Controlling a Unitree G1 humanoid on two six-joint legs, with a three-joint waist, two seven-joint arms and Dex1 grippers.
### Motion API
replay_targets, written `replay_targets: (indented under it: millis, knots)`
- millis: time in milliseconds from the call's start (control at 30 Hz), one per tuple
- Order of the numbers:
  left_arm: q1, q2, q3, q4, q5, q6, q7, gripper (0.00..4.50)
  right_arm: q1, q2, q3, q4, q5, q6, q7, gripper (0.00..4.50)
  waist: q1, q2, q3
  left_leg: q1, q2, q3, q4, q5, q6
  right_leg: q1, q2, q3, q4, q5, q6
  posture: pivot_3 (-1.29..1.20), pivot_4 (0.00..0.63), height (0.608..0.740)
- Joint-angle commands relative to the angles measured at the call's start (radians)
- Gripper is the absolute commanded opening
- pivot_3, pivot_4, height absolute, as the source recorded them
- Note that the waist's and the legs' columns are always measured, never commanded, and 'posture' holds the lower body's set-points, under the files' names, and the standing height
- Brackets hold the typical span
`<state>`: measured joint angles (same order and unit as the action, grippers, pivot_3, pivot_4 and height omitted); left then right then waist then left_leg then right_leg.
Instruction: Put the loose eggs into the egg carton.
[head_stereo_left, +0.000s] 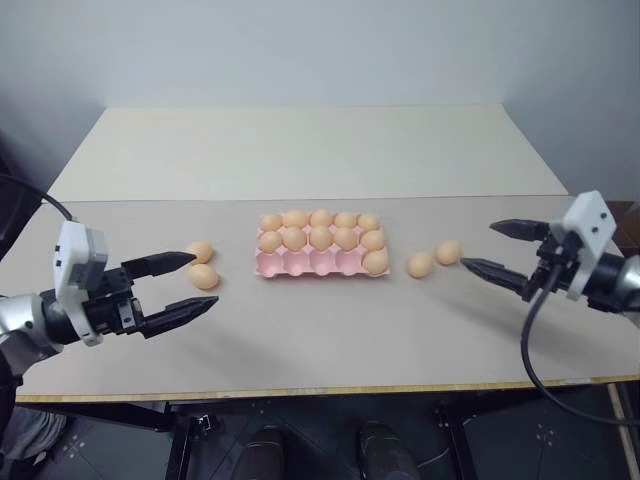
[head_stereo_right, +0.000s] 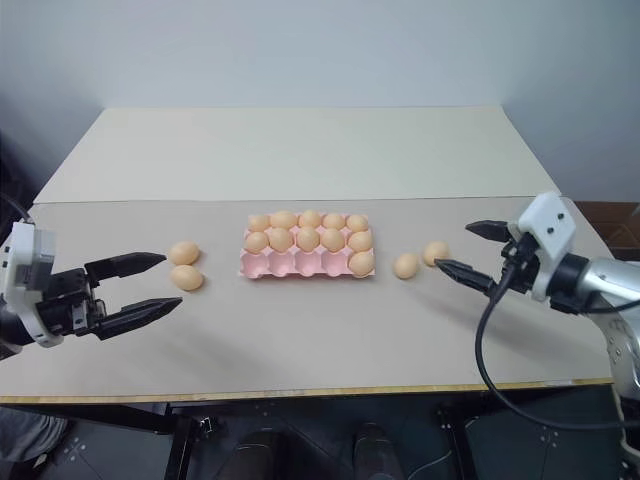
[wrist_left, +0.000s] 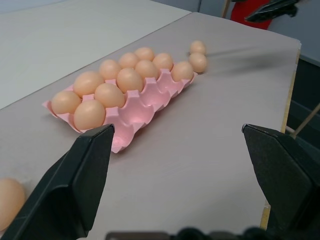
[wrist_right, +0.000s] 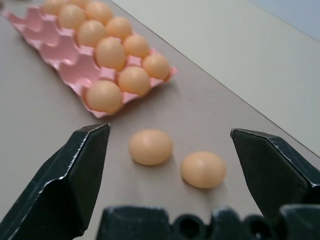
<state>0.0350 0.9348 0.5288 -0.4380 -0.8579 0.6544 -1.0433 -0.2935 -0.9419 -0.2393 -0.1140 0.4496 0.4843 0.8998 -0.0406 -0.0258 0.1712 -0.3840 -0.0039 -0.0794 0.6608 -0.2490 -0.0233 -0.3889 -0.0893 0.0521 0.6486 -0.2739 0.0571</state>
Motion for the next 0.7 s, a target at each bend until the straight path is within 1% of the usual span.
replay_targets:
  millis: [33, 233, 333, 533, 700]
  knots:
    - [-0.026, 0.024, 0.011, -0.001, -0.01, -0.008, -0.016, 4.46, -0.093, 0.036, 0.044, 0.092, -0.049, -0.043, -0.018, 4.5, 0.0, 0.0, 0.0, 0.0, 0.0, 0.0, 0.0, 0.0, 0.0, 0.0, 0.0, 0.0, 0.0, 0.0, 0.0, 0.0, 0.15, 0.74]
    - [-0.013, 0.019, -0.001, -0.026, -0.017, -0.003, -0.022, 4.46, -0.291, 0.164, 0.187, 0.356, -0.205, -0.069, -0.117, 4.5, -0.007, 0.001, 0.0, 0.0, 0.0, 0.001, 0.0, 0.0, 0.0, -0.002, 0.001, 0.002, 0.001, 0.0, 0.0, 0.0, 0.15, 0.74]
    - [-0.013, 0.023, 0.005, -0.032, -0.024, 0.003, -0.019, 4.46, -0.357, 0.214, 0.211, 0.49, -0.271, -0.079, -0.19, 4.5, -0.004, 0.002, 0.001, -0.001, 0.001, 0.001, -0.001, 0.0, 0.0, -0.003, 0.001, 0.002, 0.001, 0.0, -0.001, 0.0, 0.15, 0.74]
    - [0.007, 0.032, 0.027, -0.035, -0.024, 0.006, -0.024, 4.46, -0.375, 0.251, 0.211, 0.56, -0.289, -0.083, -0.195, 4.5, 0.0, 0.002, 0.001, -0.006, 0.0, 0.001, 0.0, 0.0, 0.0, -0.009, 0.0, 0.003, 0.001, 0.0, -0.001, 0.0, 0.15, 0.74]
    - [-0.001, 0.036, 0.021, -0.033, -0.023, 0.008, -0.018, 4.46, -0.396, 0.288, 0.218, 0.639, -0.306, -0.074, -0.215, 4.5, -0.006, 0.002, 0.001, -0.005, 0.0, 0.005, 0.0, 0.0, 0.0, -0.012, 0.001, 0.007, 0.007, 0.0, -0.001, 0.0, 0.15, 0.74]
